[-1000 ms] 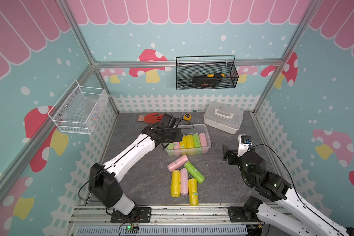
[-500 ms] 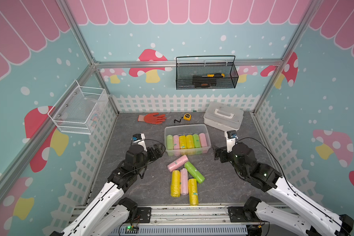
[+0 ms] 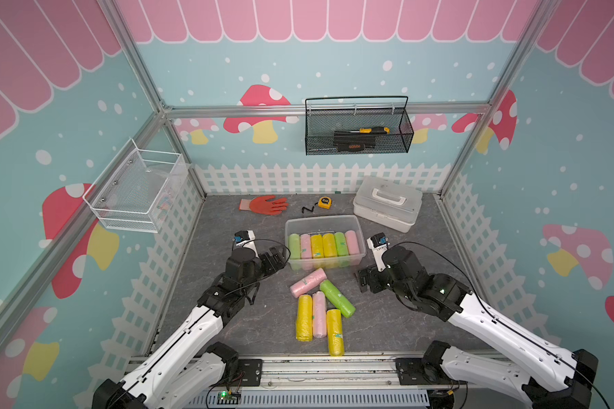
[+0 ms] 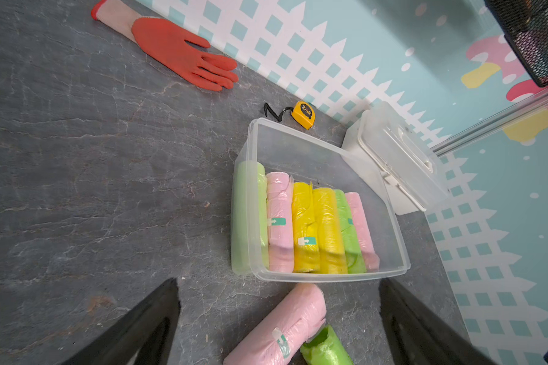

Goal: Put the roll of trash bags into the storage box
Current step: Pick up the roll of trash bags from the center of the board.

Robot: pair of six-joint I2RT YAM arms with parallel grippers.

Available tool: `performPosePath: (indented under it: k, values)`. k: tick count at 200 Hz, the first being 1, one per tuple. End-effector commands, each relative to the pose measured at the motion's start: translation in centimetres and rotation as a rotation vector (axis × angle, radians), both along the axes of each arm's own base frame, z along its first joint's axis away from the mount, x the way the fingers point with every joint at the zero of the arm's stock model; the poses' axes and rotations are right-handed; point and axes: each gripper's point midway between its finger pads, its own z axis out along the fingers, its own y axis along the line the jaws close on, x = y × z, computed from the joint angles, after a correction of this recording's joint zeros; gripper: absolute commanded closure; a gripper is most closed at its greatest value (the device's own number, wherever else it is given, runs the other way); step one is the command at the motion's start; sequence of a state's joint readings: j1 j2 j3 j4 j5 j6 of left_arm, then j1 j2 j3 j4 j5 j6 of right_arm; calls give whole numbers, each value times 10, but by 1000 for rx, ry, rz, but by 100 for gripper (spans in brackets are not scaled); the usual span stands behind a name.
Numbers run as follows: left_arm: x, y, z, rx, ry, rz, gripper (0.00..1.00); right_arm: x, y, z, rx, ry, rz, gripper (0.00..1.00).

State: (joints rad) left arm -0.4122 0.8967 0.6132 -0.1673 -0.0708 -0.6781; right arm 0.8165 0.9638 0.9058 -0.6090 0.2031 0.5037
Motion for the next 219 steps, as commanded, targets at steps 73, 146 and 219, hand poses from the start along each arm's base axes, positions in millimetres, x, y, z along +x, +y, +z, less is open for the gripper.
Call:
performPosePath:
  k: [73, 146, 219]
  values:
    - [6, 6, 20, -39, -36, 23, 1, -78, -5, -98, -46, 236, 231, 3]
    - [8, 8, 17, -37, -21, 29, 1, -92, 46, -133, -244, 305, 391, 5]
    - [12, 5, 11, -38, 4, 22, 1, -109, 85, -148, -275, 308, 490, 5]
